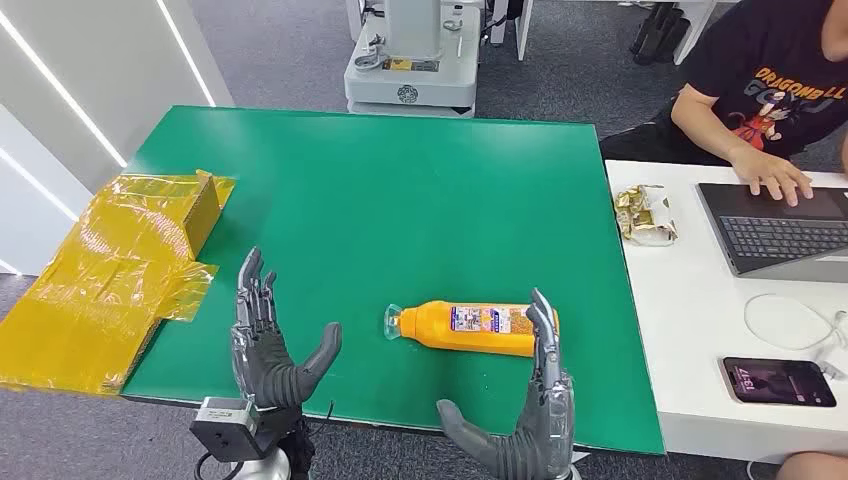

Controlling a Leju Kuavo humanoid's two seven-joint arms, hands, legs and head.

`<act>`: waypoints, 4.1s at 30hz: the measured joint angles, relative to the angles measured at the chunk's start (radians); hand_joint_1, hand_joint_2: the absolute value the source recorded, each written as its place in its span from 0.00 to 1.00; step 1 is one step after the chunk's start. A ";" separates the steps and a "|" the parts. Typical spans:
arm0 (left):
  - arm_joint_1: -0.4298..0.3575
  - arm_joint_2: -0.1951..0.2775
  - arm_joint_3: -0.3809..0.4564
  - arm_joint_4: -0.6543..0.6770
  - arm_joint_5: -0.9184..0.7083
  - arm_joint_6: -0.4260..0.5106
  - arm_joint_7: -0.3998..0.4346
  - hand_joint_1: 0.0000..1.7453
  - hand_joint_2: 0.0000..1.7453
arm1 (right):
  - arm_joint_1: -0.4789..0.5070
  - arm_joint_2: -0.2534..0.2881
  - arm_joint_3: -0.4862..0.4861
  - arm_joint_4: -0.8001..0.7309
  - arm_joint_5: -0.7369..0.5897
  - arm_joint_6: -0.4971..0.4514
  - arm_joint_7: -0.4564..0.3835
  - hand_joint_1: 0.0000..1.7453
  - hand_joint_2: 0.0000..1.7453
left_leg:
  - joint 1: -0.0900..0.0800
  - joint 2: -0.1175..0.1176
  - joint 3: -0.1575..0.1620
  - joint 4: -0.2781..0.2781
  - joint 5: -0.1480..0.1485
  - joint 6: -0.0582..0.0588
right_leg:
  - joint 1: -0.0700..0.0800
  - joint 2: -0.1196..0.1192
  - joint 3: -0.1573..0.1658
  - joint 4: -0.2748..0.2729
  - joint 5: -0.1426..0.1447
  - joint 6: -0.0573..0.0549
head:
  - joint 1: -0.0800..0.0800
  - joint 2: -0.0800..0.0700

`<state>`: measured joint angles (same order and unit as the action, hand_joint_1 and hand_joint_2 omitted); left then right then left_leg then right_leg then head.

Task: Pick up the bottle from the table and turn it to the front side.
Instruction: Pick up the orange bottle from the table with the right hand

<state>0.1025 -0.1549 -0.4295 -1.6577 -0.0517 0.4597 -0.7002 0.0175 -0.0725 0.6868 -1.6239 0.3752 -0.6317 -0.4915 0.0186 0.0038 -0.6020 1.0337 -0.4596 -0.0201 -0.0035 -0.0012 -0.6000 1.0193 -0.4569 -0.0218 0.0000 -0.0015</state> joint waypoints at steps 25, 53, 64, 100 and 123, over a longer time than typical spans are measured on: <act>-0.010 0.002 0.002 0.013 -0.027 -0.090 0.010 0.00 1.00 | -0.048 -0.072 -0.185 -0.040 0.569 0.616 0.526 0.00 1.00 | 0.000 0.000 -0.001 0.000 0.000 0.000 | 0.000 0.000 0.000 0.000 0.000 0.000 | 0.000 0.000; -0.041 -0.047 0.046 0.036 -0.073 -0.184 0.057 0.00 1.00 | -0.362 -0.138 -0.171 0.286 0.510 0.842 0.494 0.00 1.00 | 0.000 0.000 -0.001 0.000 0.001 0.001 | 0.000 0.000 0.001 0.001 0.001 0.000 | 0.000 0.000; -0.040 -0.059 0.084 0.036 -0.084 -0.194 0.057 0.00 1.00 | -0.640 -0.084 0.026 0.639 0.409 0.860 0.411 0.00 1.00 | 0.000 -0.001 -0.001 0.001 0.002 0.001 | 0.000 -0.001 0.001 0.001 0.001 0.000 | 0.000 0.000; -0.032 -0.064 0.136 0.030 -0.086 -0.175 0.081 0.00 1.00 | -0.724 -0.147 0.169 0.765 0.358 0.930 0.584 0.00 1.00 | 0.000 -0.001 -0.001 0.001 0.001 0.002 | 0.000 -0.001 0.000 0.000 0.001 0.000 | 0.000 0.000; -0.022 -0.064 0.142 0.010 -0.086 -0.140 0.090 0.00 1.00 | -0.646 -0.185 0.095 0.672 0.476 0.908 0.706 0.00 1.00 | 0.000 -0.001 -0.001 0.001 0.001 0.002 | 0.000 -0.001 0.001 0.000 0.001 0.000 | 0.000 0.000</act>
<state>0.0804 -0.2186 -0.2876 -1.6472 -0.1381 0.3193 -0.6102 -0.6286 -0.2579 0.7814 -0.9522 0.8512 0.2766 0.2147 0.0184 0.0025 -0.6029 1.0351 -0.4586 -0.0186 -0.0036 -0.0026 -0.5994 1.0192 -0.4558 -0.0217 -0.0004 -0.0015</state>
